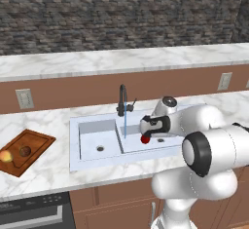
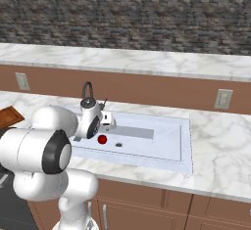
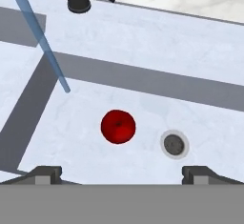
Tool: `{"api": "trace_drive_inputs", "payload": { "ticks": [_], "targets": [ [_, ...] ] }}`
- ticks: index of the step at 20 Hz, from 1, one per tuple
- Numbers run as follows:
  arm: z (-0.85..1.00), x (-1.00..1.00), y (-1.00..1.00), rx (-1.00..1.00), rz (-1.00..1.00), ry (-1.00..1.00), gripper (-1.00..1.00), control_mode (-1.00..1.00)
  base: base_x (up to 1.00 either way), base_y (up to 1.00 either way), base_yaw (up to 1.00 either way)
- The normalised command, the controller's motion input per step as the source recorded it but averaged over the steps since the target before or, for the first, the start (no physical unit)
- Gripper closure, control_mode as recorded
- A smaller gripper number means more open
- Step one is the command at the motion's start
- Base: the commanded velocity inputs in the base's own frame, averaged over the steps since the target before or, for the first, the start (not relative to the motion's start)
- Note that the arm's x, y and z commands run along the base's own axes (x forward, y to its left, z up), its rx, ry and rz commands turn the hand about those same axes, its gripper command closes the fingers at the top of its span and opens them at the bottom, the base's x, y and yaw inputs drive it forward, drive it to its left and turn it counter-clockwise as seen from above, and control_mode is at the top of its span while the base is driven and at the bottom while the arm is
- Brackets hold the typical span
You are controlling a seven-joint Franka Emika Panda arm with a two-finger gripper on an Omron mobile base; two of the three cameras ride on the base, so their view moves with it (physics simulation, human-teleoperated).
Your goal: Pick the mango, pear, apple from the sink and place them on the cutting board to airdry. Then turn off the sink faucet.
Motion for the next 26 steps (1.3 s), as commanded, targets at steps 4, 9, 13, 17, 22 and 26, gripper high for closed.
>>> {"api": "trace_drive_inputs", "payload": {
  "ticks": [4, 9, 13, 17, 22, 26],
  "targets": [
    [-0.2, 0.05, 0.08, 0.0, 0.0, 0.0, -1.0, -1.0, 0.0, 0.0, 0.0],
    [-0.2, 0.13, 0.02, 0.0, 0.0, 0.0, -1.0, -1.0, 0.0, 0.0, 0.0],
    [-0.17, 0.21, 0.0, 0.0, 0.0, 0.0, -1.0, -1.0, 0.0, 0.0, 0.0],
    [-0.17, 0.2, 0.0, 0.0, 0.0, 0.0, -1.0, -1.0, 0.0, 0.0, 0.0],
    [-0.21, 0.17, 0.0, 0.0, 0.0, 0.0, -1.0, -1.0, 0.0, 0.0, 0.0],
    [-0.19, 0.06, 0.0, 0.0, 0.0, 0.0, -1.0, -1.0, 0.0, 0.0, 0.0]
  ]
}}
